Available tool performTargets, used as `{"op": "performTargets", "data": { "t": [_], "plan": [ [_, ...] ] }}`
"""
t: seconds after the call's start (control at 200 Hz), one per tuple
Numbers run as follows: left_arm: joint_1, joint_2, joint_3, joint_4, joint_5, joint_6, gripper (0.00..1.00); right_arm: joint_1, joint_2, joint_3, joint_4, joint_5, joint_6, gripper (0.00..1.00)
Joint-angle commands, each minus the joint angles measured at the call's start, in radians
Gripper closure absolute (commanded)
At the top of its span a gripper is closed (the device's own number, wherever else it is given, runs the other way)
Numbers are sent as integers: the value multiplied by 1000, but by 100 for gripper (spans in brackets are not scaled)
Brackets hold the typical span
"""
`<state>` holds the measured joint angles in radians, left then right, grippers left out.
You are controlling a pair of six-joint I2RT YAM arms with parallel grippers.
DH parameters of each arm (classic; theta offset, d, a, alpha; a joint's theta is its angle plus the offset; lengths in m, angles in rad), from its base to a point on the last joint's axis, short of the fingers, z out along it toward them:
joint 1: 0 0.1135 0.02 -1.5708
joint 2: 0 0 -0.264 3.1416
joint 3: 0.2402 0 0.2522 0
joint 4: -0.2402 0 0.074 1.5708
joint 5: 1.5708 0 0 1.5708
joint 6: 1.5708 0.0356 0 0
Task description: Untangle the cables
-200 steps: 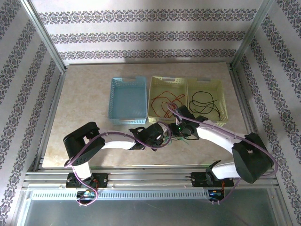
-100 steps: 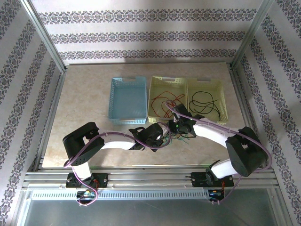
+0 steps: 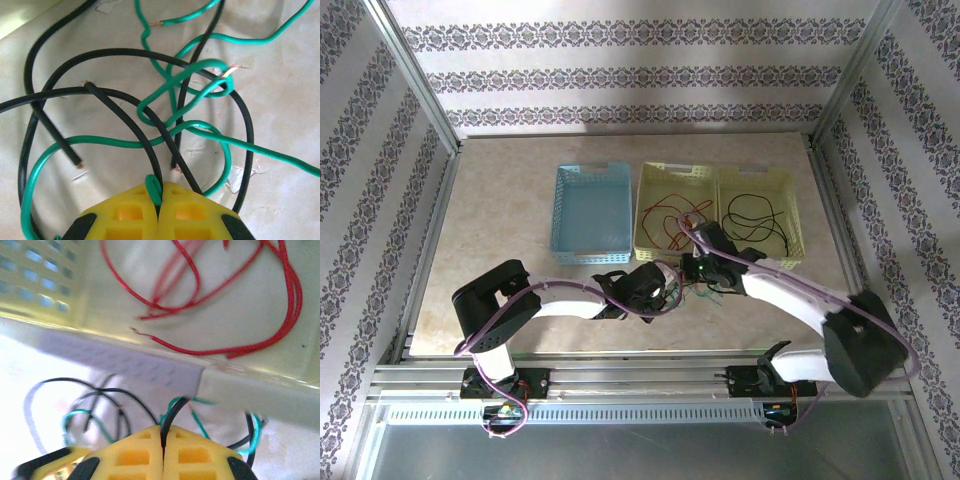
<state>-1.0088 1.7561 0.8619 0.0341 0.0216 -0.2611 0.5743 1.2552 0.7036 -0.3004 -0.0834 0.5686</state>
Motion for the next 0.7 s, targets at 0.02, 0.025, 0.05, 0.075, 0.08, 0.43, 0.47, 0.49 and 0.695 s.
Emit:
{"op": "performTargets", "data": {
  "t": [0.02, 0.025, 0.05, 0.075, 0.08, 0.43, 0.47, 0.49, 0.695],
  "plan": [
    [-13, 4, -36, -34, 6, 5, 100, 10, -205, 16, 3, -18, -17, 99],
    [-13, 5, -37, -34, 6, 5, 100, 10, -213, 18, 1, -16, -17, 100],
    [-13, 9, -38, -34, 6, 5, 100, 8, -249, 33, -5, -4, -16, 100],
    [-13, 11, -38, -34, 6, 5, 97, 6, -282, 47, -15, 12, -16, 100],
    [-13, 13, -38, -34, 7, 5, 97, 6, -288, 50, -17, 16, -16, 100],
    [-13, 51, -74, -8, -2, -12, 84, -135, -548, 255, -73, 207, -95, 100],
    [-13, 51, -79, -6, -2, -15, 84, -152, -558, 278, -77, 233, -114, 100],
    [-13, 51, -81, -6, -2, -16, 84, -161, -562, 290, -76, 243, -123, 100],
    [-13, 46, -104, 10, -4, -29, 82, -263, -540, 382, -67, 279, -202, 100]
  ]
}}
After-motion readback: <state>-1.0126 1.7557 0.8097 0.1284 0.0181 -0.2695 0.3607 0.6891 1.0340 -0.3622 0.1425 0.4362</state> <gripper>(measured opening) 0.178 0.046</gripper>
